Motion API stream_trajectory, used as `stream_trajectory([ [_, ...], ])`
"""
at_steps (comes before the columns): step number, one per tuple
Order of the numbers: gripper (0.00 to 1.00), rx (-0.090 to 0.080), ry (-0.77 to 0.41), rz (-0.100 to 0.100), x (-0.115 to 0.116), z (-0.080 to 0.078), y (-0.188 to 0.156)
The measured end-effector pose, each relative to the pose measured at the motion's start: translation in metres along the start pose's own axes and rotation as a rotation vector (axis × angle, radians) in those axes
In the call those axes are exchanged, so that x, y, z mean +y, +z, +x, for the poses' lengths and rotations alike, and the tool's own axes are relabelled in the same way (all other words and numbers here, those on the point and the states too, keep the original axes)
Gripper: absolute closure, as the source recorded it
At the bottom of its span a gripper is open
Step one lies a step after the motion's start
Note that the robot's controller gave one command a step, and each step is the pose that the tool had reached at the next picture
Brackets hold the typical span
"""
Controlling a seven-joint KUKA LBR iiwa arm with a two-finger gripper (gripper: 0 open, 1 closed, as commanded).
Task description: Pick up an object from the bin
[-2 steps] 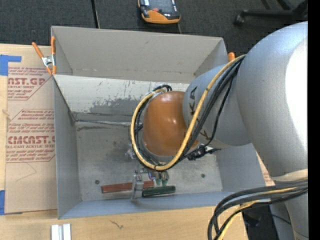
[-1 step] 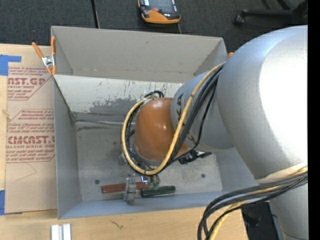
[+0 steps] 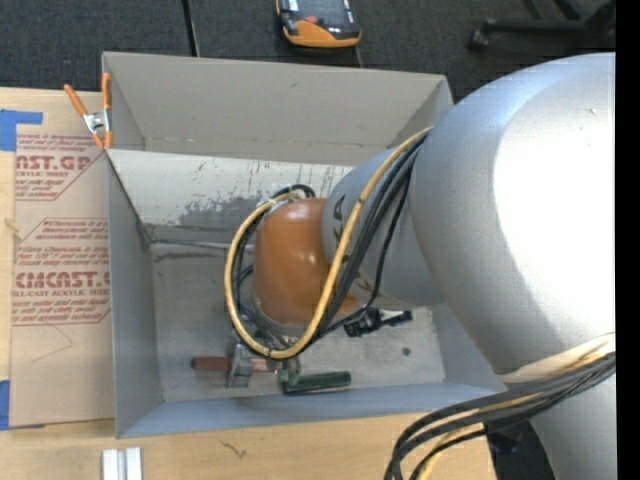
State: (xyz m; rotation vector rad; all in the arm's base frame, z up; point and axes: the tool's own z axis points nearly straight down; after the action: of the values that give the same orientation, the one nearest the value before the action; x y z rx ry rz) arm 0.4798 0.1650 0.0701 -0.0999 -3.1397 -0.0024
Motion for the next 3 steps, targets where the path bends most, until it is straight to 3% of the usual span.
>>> stream_trajectory([
  [3,1.00,0.007,0.000,0.003,-0.001,0.002,-0.014],
])
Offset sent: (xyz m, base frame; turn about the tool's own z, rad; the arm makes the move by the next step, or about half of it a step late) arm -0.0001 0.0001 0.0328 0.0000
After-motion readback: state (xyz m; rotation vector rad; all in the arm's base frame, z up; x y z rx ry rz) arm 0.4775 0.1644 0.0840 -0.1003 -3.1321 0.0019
